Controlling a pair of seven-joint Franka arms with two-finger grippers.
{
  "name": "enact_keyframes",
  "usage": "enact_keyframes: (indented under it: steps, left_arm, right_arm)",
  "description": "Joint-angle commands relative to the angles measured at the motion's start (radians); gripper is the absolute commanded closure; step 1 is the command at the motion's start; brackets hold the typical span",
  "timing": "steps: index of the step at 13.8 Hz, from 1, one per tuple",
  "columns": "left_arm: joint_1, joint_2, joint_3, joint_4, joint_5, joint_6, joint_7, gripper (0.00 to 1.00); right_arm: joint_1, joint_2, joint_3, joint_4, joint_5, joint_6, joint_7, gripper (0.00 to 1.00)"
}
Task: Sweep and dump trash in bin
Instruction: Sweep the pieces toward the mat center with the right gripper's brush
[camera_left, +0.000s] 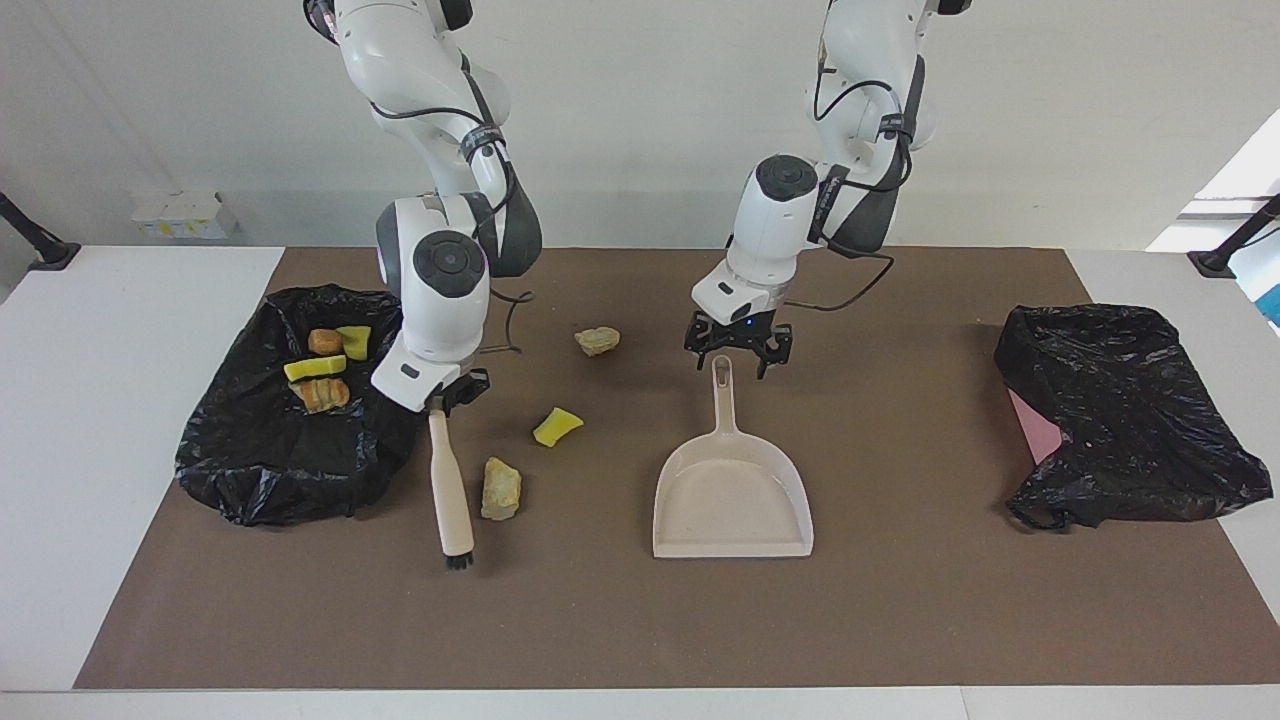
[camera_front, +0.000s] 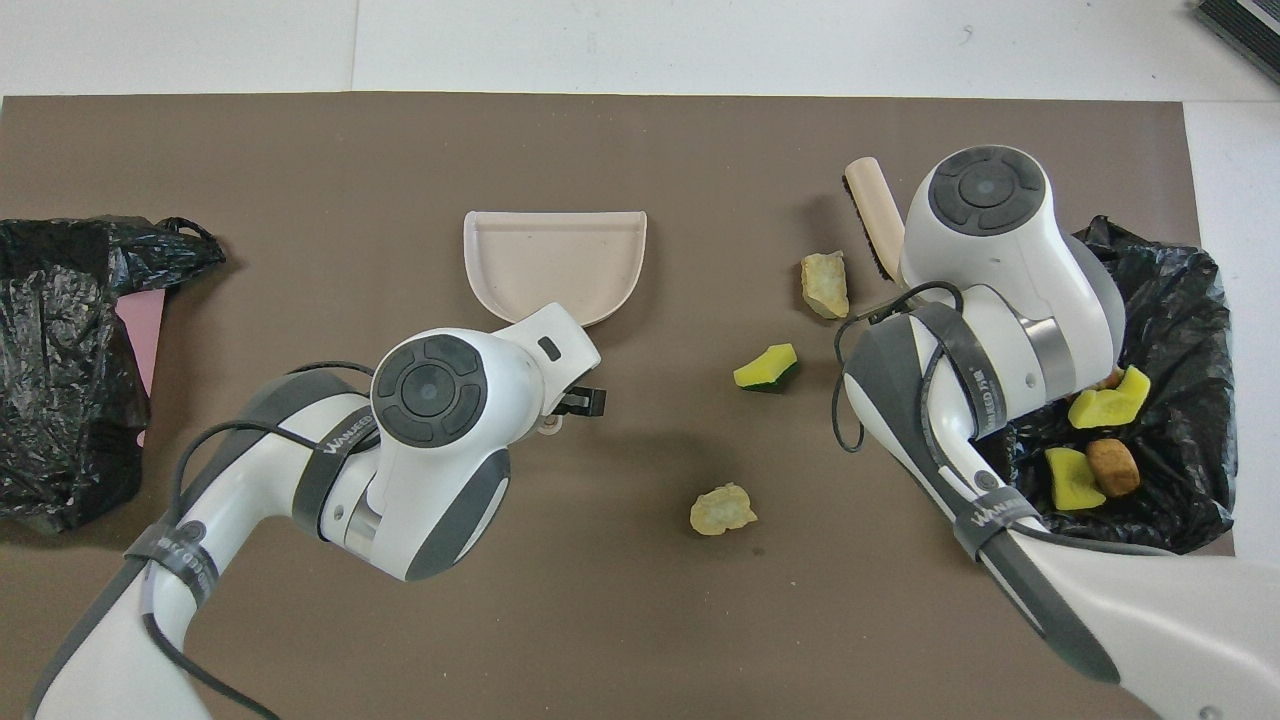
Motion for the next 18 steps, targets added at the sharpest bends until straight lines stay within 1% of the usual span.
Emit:
enact_keyframes:
  steps: [1,3,5,6,7,8,10,11,13,14,15,17,18]
  left_arm:
    - [0.007,0.045,-0.005,0.029,0.007,0.035,-0.004,0.00]
    - [0.005,0.047,-0.006,0.029,0.009,0.037,-0.004,0.00]
    - [0.005,0.047,-0.006,0.026,0.009,0.028,-0.008,0.24]
    - [0.005,0.047,-0.006,0.023,0.009,0.025,-0.008,0.35]
    - [0.005,0.045,-0.008,0.023,0.007,0.023,-0.014,0.51]
    - [0.005,0.047,-0.008,0.021,0.007,0.022,-0.026,0.57]
    - [0.004,0.045,-0.008,0.017,0.007,0.015,-0.027,0.76]
    - [0.005,0.044,-0.008,0.017,0.007,0.011,-0.027,0.82]
    - [0.007,0.044,-0.008,0.015,0.007,0.011,-0.027,0.81]
    - [0.007,0.044,-0.008,0.015,0.007,0.012,-0.021,0.68]
    - [0.011,0.045,-0.008,0.017,0.007,0.014,-0.016,0.52]
    - [0.018,0.045,-0.009,0.014,0.007,0.015,-0.011,0.52]
    - [0.015,0.044,-0.009,0.012,0.007,0.012,-0.013,0.64]
  right_arm:
    - [0.006,-0.015,0.014,-0.071,0.003,0.029,0.001,1.00]
    - [0.012,-0.058,0.014,-0.152,0.064,0.049,-0.004,1.00]
    - [0.034,-0.096,0.018,-0.213,0.069,0.047,-0.015,1.00]
    - [0.057,-0.110,0.018,-0.230,0.072,0.038,-0.036,1.00]
    - [0.067,-0.121,0.018,-0.246,0.089,0.032,-0.042,1.00]
    - [0.087,-0.138,0.018,-0.267,0.131,0.029,-0.039,1.00]
    - [0.126,-0.178,0.018,-0.327,0.205,0.027,-0.035,1.00]
    - [0.138,-0.199,0.018,-0.362,0.216,0.026,-0.033,1.00]
    - [0.175,-0.230,0.018,-0.407,0.257,0.024,-0.012,1.00]
    - [0.184,-0.238,0.018,-0.413,0.277,0.014,0.011,1.00]
    - [0.198,-0.242,0.018,-0.413,0.294,-0.015,0.037,1.00]
    - [0.219,-0.250,0.018,-0.412,0.334,-0.046,0.095,1.00]
    - [0.221,-0.244,0.018,-0.398,0.357,-0.058,0.138,1.00]
